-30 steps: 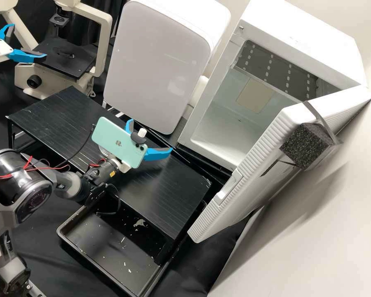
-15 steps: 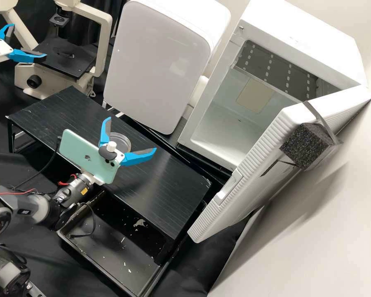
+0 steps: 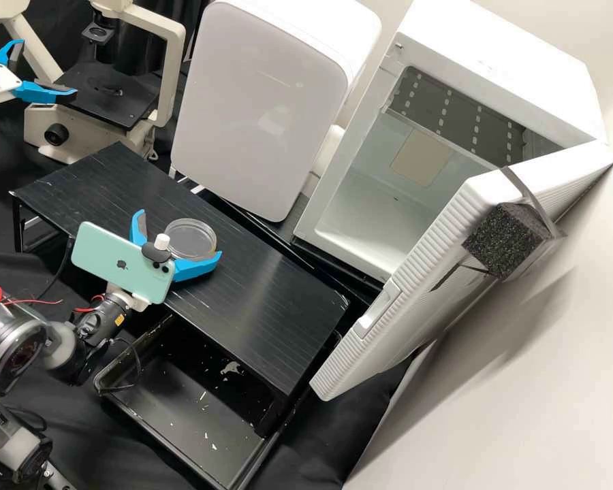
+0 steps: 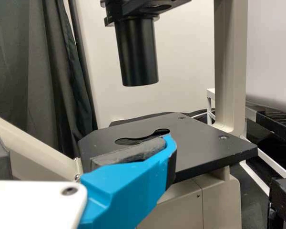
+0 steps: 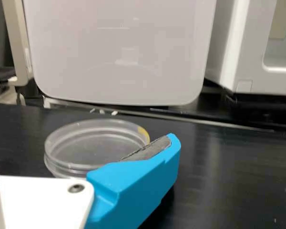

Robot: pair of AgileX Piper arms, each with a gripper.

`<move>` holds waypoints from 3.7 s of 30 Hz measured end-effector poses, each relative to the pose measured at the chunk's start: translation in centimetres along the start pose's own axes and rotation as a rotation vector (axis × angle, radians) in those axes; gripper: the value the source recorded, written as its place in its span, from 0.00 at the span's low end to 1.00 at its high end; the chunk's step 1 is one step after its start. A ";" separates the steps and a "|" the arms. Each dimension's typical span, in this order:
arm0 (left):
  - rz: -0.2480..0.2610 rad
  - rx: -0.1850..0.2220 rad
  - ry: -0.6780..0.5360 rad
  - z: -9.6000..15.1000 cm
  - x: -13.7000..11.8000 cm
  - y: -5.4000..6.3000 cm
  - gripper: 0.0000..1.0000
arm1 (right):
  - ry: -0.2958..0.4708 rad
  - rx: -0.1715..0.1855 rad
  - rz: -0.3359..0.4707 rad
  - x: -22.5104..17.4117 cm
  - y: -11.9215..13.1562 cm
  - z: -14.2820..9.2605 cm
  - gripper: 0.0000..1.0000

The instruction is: Place the petri dish in the incubator

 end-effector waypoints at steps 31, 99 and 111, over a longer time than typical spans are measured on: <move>0.000 0.000 0.000 0.0 0.0 0.0 1.00 | -0.043 -0.005 0.026 0.9 0.6 1.0 0.00; 0.000 0.000 0.000 0.0 0.0 0.0 1.00 | -0.141 -0.009 0.500 9.3 17.6 8.9 0.00; 0.000 0.000 0.000 0.0 0.0 0.0 1.00 | -0.210 0.006 0.453 15.7 18.7 11.9 0.00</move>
